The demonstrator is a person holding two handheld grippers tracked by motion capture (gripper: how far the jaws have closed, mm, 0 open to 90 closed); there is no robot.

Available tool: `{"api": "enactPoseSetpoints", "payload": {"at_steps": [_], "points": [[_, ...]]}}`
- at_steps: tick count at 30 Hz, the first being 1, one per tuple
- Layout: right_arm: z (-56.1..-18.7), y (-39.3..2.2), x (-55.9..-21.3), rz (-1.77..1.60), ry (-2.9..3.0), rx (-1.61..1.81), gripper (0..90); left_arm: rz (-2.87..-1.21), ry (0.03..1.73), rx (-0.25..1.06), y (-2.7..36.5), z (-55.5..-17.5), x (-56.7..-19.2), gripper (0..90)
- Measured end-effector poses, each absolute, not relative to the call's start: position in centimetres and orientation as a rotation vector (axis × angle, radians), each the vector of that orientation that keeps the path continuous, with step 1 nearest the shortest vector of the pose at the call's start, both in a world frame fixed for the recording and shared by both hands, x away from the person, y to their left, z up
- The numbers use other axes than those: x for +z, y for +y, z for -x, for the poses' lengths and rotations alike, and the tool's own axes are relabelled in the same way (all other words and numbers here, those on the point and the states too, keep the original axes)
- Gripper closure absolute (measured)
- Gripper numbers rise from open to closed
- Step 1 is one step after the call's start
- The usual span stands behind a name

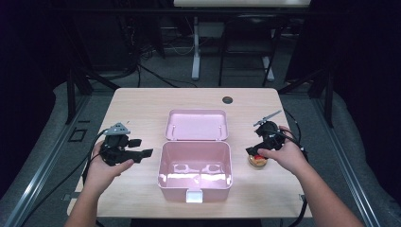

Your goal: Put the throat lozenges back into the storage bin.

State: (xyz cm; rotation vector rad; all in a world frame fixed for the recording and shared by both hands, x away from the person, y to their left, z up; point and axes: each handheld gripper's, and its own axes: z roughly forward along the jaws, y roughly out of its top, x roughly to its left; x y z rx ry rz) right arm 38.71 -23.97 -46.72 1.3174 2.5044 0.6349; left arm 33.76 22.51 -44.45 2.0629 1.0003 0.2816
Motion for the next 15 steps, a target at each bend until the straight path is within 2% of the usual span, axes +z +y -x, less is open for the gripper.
{"api": "enactPoseSetpoints", "payload": {"at_steps": [6, 9, 15], "points": [[-39.1, -23.8, -47.2, -1.327, 2.532, 0.588, 14.5, -2.061, 1.0, 0.3, 22.6, -33.7, -44.4, 37.4], [-39.2, -23.7, -47.5, -1.328, 2.545, 0.564, 14.5, -2.059, 1.002, 0.297, 22.6, -33.8, -44.4, 32.3], [-39.5, -23.6, -47.9, -1.325, 2.57, 0.521, 14.5, -2.061, 1.009, 0.285, 22.6, -33.9, -44.6, 29.2]]}}
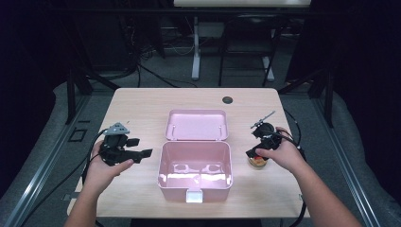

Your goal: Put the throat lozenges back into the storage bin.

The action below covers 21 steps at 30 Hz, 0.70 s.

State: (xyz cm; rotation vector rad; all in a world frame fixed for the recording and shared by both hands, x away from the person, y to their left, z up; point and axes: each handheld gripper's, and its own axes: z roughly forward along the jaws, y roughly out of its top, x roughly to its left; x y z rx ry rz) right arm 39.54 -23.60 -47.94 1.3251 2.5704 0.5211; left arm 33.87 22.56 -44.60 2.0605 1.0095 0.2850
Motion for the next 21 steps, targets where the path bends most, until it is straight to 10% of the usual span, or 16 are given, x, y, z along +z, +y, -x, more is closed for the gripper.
{"api": "enactPoseSetpoints", "payload": {"at_steps": [21], "points": [[-40.9, -23.5, -49.7, -1.402, 2.618, 0.344, 9.6, -2.069, 0.989, 0.269, 22.4, -33.8, -44.8, 24.0]]}}
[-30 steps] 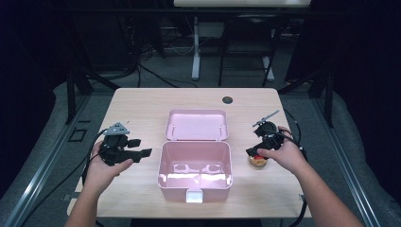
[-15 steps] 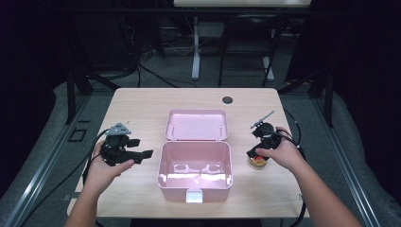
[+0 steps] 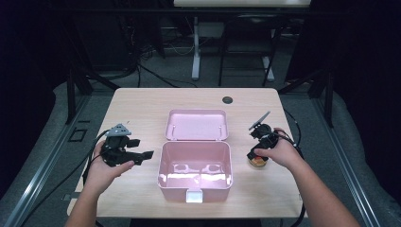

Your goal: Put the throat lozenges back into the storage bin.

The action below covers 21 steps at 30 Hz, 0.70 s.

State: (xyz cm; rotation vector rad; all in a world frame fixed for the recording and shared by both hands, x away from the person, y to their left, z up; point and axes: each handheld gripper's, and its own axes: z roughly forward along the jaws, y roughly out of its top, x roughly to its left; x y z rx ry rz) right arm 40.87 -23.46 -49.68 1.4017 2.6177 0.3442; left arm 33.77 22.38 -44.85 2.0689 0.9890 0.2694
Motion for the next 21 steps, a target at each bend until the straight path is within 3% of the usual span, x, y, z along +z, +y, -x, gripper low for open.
{"api": "enactPoseSetpoints", "payload": {"at_steps": [4, 21], "points": [[-41.3, -23.4, -50.3, -1.404, 2.622, 0.301, 8.7, -2.08, 0.968, 0.281, 22.2, -33.6, -44.8, 19.4], [-42.4, -23.3, -52.6, -1.429, 2.644, 0.193, 10.1, -2.07, 1.014, 0.293, 22.9, -33.5, -45.0, 22.7]]}}
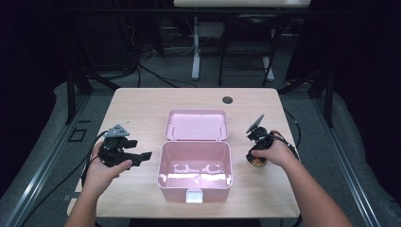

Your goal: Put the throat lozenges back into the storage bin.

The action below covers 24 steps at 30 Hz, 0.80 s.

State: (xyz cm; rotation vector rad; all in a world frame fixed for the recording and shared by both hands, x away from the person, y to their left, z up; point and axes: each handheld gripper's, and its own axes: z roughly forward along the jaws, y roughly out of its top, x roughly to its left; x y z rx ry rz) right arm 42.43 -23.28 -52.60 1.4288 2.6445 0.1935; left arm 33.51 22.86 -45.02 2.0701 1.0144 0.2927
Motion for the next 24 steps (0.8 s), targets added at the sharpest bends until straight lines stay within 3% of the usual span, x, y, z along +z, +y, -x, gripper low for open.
{"api": "enactPoseSetpoints", "payload": {"at_steps": [24], "points": [[-43.0, -23.9, -54.5, -1.511, 2.659, 0.168, 15.0, -2.069, 1.03, 0.286, 23.3, -33.3, -45.0, 22.9]]}}
